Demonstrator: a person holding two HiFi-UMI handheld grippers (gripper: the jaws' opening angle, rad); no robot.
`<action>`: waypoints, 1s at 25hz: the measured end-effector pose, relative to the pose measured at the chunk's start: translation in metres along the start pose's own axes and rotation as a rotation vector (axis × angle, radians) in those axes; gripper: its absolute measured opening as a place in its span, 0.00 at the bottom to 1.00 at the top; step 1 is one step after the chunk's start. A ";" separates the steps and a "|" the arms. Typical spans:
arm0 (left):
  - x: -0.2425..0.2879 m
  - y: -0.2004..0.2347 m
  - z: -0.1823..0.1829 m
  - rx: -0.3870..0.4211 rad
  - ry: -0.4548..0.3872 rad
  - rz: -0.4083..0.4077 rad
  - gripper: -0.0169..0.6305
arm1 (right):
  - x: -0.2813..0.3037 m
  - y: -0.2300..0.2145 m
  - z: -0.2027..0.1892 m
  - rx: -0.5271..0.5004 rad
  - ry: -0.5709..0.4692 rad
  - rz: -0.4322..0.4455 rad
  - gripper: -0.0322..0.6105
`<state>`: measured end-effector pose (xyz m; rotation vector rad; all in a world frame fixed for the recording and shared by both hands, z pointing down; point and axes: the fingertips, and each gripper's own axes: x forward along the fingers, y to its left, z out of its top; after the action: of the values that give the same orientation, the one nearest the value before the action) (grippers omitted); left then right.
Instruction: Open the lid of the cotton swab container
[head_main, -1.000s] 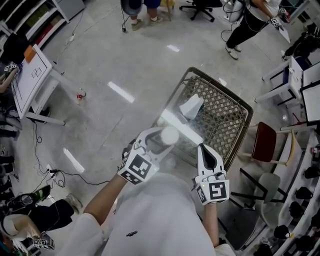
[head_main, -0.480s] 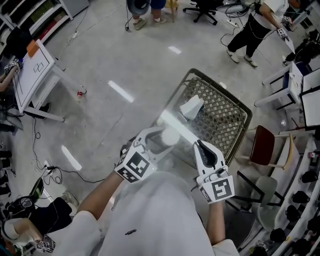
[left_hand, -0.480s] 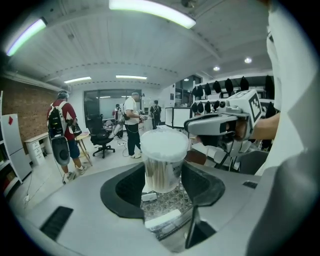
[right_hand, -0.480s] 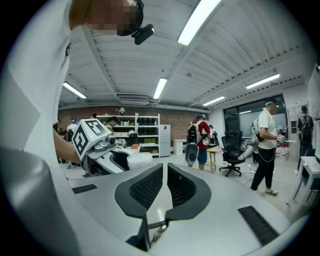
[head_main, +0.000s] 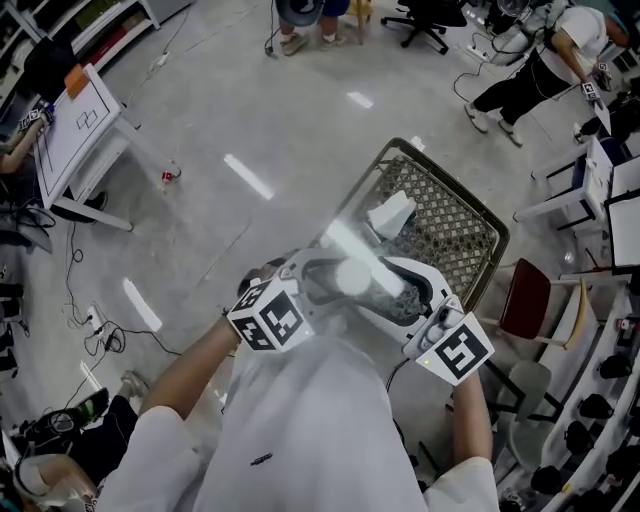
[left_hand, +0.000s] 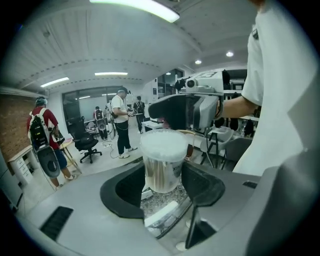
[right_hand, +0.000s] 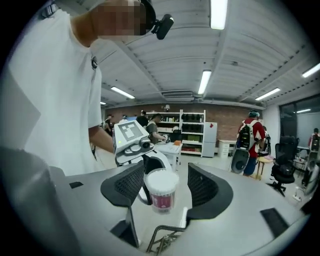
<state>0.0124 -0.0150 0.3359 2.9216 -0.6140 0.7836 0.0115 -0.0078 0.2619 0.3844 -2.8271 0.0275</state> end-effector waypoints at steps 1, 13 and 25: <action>-0.002 0.000 0.000 0.002 0.001 -0.008 0.37 | 0.004 0.002 0.001 -0.018 0.002 0.024 0.43; -0.010 -0.001 0.004 0.023 -0.001 -0.060 0.37 | 0.030 0.011 -0.002 -0.185 0.051 0.126 0.42; -0.009 0.002 0.000 0.019 -0.009 -0.028 0.37 | 0.034 0.008 -0.004 -0.116 0.067 0.126 0.41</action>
<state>0.0041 -0.0137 0.3316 2.9460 -0.5682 0.7781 -0.0215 -0.0088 0.2755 0.1758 -2.7666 -0.0956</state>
